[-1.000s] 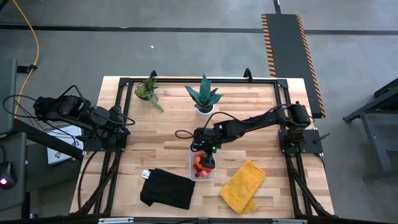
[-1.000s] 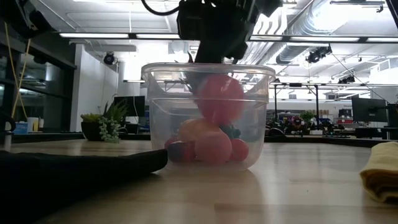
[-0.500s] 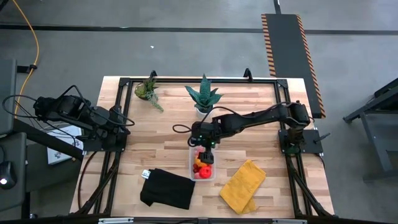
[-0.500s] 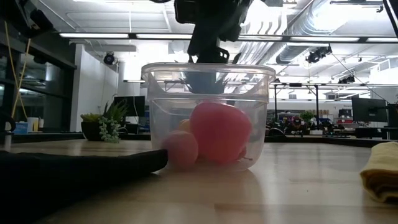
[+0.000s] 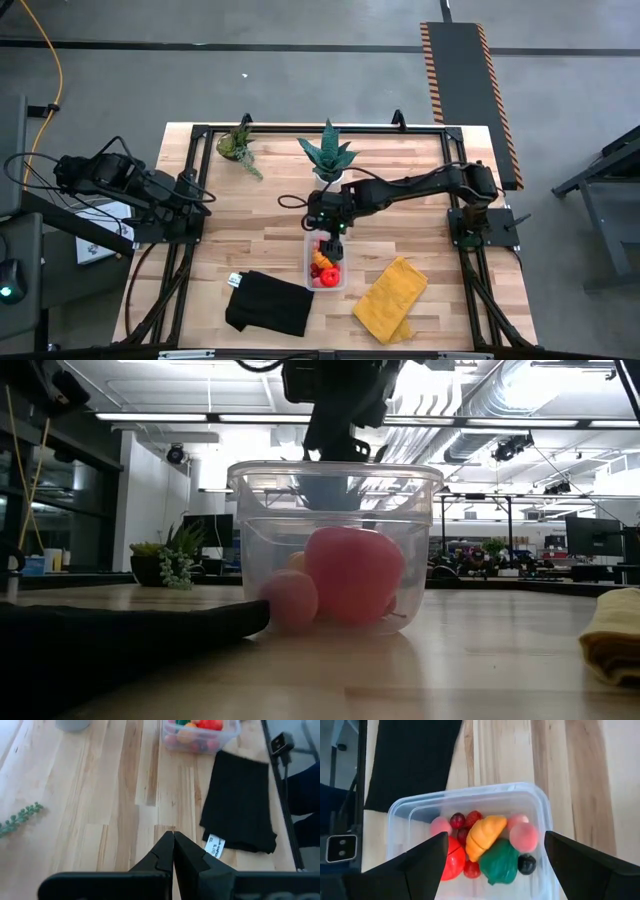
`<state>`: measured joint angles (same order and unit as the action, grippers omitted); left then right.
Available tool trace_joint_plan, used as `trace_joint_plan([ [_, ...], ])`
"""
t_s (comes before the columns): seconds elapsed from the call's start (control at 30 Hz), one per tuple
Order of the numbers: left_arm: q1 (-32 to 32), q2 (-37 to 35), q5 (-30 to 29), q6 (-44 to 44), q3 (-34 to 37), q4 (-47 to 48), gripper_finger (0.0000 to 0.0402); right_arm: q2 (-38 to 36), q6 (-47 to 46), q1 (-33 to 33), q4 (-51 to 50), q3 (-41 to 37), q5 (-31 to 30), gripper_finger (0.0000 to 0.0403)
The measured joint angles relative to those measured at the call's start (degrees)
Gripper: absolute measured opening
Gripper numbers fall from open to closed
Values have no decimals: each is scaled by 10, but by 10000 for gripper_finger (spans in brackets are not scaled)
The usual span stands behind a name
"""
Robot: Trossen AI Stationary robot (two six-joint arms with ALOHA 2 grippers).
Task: Pick and placing Produce into tupperware
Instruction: Return to Home Position
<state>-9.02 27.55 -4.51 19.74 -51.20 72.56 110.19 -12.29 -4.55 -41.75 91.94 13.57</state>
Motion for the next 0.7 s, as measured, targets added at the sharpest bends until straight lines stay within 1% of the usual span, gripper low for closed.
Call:
trace_joint_plan([
  [0.07,0,-1,-2,-1,0,-21,1,0,6,4,0,12,-1,321],
  [0.2,0,-11,-28,-40,-6,-110,1,0,49,12,-28,59,-24,319],
  [0.33,0,-33,-51,-91,-13,-190,1,0,96,14,-91,122,-86,303],
  [0.4,0,-44,-52,-114,-14,-212,1,0,108,16,-115,159,-100,289],
  [0.5,0,-64,-52,-154,-14,-253,1,0,111,24,-142,212,-104,259],
  [0.6,0,-83,-58,-190,-14,-286,1,0,108,34,-153,255,-104,222],
  [0.7,0,-106,-76,-207,-14,-297,1,0,97,43,-166,291,-104,180],
])
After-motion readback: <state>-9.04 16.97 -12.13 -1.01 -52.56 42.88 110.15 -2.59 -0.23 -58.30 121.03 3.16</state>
